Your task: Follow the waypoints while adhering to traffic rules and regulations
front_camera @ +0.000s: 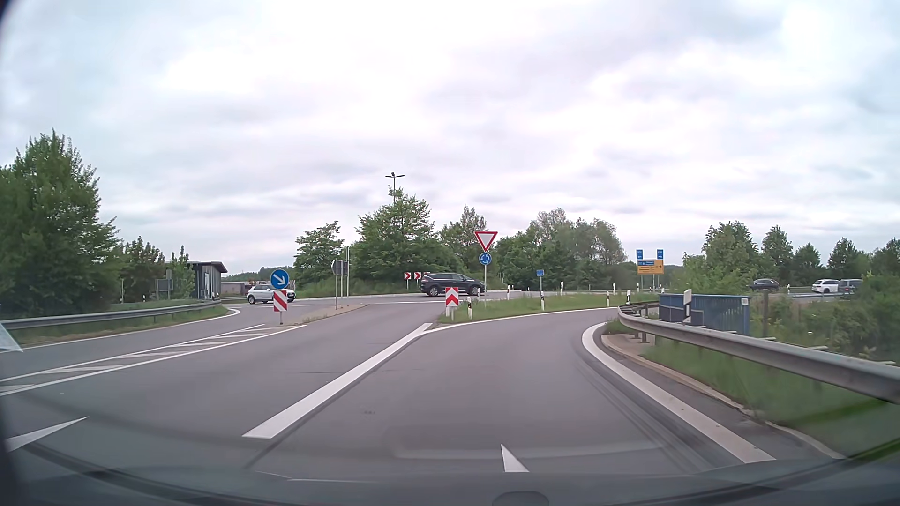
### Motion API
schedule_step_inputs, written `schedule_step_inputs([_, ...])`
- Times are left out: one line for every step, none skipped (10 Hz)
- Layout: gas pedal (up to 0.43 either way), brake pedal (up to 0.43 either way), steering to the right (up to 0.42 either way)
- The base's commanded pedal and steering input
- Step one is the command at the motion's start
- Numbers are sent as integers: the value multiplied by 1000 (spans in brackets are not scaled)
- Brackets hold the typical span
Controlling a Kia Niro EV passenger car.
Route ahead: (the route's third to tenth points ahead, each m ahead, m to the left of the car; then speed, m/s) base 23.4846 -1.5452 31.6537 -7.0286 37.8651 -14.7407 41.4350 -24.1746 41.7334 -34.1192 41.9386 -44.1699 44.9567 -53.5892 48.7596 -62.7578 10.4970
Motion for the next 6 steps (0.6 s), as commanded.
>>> schedule_step_inputs([0, 85, 27])
schedule_step_inputs([0, 73, 28])
schedule_step_inputs([0, 67, 35])
schedule_step_inputs([0, 67, 46])
schedule_step_inputs([0, 67, 54])
schedule_step_inputs([0, 67, 57])
